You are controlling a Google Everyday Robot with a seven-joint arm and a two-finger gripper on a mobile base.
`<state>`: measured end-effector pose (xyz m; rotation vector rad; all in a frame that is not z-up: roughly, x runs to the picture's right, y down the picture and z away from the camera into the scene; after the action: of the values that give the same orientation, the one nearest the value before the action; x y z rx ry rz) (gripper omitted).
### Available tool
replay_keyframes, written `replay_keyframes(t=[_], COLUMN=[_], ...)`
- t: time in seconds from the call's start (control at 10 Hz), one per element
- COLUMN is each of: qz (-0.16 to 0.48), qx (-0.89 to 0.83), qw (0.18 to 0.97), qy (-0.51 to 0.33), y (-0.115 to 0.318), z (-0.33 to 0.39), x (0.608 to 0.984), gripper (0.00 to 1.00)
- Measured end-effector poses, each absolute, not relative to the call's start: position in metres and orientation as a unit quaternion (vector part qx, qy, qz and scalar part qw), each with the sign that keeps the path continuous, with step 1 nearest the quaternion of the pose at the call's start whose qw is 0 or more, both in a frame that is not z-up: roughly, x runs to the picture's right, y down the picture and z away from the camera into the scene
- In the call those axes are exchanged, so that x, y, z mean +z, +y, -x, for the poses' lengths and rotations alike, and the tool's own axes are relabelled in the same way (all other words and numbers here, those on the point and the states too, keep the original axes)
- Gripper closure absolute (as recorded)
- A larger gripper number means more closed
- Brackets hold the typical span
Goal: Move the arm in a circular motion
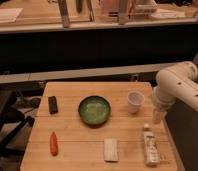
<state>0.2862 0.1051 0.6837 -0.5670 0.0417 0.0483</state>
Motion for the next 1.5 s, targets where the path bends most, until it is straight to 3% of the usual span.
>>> replay_keyframes(t=[0.5, 1.5], qz=[0.279, 0.257], qx=[0.02, -0.051], qw=[0.96, 0.965], qy=[0.022, 0.018], y=[0.107, 0.154], z=[-0.284, -0.202], x=[0.682, 0.651], gripper=[0.2, 0.2])
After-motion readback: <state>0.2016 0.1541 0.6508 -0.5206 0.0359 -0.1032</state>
